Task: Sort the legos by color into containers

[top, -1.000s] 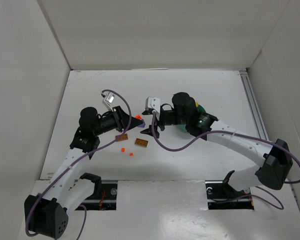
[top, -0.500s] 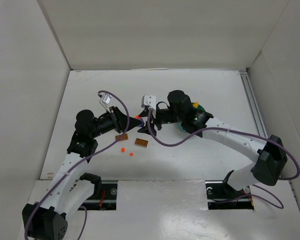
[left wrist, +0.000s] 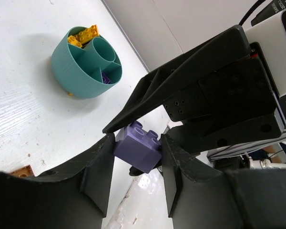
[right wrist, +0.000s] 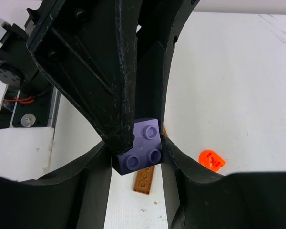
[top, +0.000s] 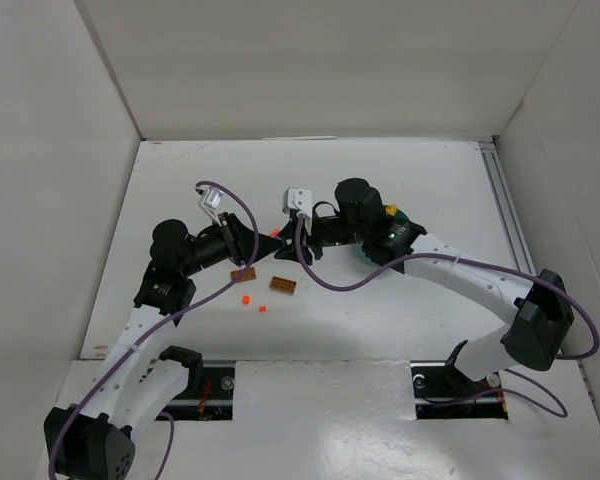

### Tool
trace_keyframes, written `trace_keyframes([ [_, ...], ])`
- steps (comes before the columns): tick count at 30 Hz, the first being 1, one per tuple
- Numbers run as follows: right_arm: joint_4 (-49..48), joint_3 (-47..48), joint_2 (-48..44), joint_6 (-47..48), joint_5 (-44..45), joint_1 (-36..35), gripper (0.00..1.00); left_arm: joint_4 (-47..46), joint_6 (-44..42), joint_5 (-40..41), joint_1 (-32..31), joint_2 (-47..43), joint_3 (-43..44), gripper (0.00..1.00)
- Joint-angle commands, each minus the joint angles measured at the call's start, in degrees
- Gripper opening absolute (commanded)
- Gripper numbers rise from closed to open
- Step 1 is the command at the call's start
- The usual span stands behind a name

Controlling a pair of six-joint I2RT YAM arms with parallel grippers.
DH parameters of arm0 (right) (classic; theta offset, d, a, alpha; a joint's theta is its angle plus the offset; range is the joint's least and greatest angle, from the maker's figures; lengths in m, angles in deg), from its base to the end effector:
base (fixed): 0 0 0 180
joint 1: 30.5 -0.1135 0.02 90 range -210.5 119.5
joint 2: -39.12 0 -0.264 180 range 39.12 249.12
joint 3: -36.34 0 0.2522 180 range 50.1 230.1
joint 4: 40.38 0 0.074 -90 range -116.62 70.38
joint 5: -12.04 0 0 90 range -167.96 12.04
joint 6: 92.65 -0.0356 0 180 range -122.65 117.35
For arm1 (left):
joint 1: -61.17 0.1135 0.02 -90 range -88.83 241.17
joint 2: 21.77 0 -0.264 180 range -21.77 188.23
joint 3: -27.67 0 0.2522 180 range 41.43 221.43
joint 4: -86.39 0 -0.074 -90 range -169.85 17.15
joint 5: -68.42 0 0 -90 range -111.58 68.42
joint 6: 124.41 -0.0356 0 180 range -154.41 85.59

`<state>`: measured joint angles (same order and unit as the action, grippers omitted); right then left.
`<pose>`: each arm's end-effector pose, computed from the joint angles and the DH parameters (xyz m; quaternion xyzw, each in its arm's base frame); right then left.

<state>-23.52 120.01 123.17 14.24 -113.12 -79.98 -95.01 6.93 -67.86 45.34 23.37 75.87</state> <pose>0.2075 0.2743 0.3438 -0.5700 0.5443 0.3921 0.4745 0.1699 -0.0749 0.3218 0.1435 0.6727 -0.5573 0.4651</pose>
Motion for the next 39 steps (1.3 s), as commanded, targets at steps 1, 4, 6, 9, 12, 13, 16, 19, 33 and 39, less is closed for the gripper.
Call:
trace_keyframes([
  [1,-1.77,2.69,-0.12,-0.37,-3.08,-0.45,0.2,-1.19,-1.62,1.54,-0.42,-0.85,1.07,0.23],
  [4,-1.77,2.69,-0.12,-0.36,-3.08,-0.45,0.15,-0.14,-2.14,2.33,-0.42,-0.85,1.07,0.44],
  [6,-1.77,2.16,-0.64,-0.36,-3.08,-0.45,0.14,0.39,-2.14,2.86,-0.42,-0.85,1.6,0.51],
  [9,-1.77,0.94,-1.17,-0.36,-2.47,-0.45,0.14,1.53,-2.14,3.39,-0.42,-0.85,2.12,0.69],
  [12,-1.77,-0.12,-1.78,-0.36,-1.93,-0.45,0.14,2.06,-2.14,3.39,-0.42,-0.85,2.65,0.81],
  [13,-1.77,-0.12,-1.79,-0.36,-1.93,-0.45,0.14,2.06,-2.14,3.39,-0.42,-0.85,2.65,0.82],
  [16,-1.77,-1.52,-2.4,-0.36,-1.41,0.07,0.14,2.68,-2.14,4.53,-0.42,0.29,2.65,0.99],
  [19,-1.25,-4.07,-4.23,-0.36,0.08,2.01,0.13,2.68,-2.14,4.53,-0.42,0.82,2.65,1.0],
  [33,19.05,-14.53,-18.21,-1.41,32.59,22.75,0.14,19.87,-0.84,31.29,-0.42,1.96,0.99,1.0],
  [39,21.96,-16.56,-17.43,-5.28,38.75,26.18,0.15,26.58,1.64,41.18,-0.42,0.82,-0.42,1.0],
])
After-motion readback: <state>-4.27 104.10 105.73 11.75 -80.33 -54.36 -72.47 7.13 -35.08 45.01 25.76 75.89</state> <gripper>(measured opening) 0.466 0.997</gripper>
